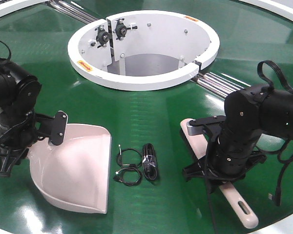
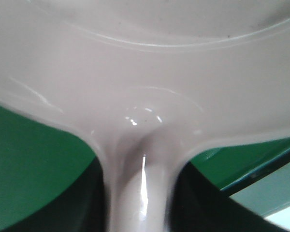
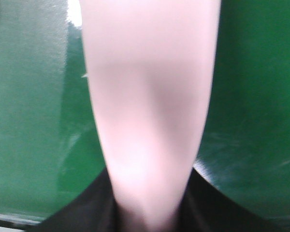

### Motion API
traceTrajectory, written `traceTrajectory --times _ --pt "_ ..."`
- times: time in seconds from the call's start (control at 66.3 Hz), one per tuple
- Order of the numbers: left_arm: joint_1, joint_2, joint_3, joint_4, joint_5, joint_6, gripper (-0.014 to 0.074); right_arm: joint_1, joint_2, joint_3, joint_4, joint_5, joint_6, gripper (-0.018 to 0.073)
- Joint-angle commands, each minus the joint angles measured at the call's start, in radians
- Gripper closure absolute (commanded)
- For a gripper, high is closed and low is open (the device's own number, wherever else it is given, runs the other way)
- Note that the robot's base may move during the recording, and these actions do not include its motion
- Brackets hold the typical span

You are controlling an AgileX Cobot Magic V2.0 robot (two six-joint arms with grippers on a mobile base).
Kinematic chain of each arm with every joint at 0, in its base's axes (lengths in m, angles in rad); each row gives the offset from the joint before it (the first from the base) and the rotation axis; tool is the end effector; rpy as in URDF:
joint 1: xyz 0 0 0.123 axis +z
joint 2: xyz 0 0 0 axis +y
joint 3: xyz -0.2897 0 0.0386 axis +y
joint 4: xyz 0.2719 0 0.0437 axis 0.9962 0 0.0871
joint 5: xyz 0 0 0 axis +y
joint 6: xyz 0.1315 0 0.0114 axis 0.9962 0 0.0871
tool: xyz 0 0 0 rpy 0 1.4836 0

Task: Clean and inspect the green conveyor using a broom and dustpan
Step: 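Move the brush with the right gripper over the cables toward the dustpan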

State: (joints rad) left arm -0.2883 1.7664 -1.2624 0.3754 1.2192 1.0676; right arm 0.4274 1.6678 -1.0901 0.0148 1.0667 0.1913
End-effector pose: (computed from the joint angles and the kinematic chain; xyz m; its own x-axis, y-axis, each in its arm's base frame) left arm 0.3467 -0.0554 0.1828 -0.0831 0.9383 0.3357 0.9947 0.0576 0.0854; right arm 0.2903 0.1341 0.1638 -0.9738 -0.2269 -0.0108 -0.2271 0.9738 0.0154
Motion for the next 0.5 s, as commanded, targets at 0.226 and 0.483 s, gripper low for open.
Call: traceTrajectory --times 0.226,0.483 --pt "-0.005 -0.04 -0.025 0.027 0.028 -0.019 0.0603 0.011 -0.01 -0.094 0.032 0.027 0.1 0.0564" --pt "-0.005 -0.04 -0.025 0.027 0.028 -0.019 0.0603 0.085 0.085 -0.216 0.016 0.111 0.1 0.0564"
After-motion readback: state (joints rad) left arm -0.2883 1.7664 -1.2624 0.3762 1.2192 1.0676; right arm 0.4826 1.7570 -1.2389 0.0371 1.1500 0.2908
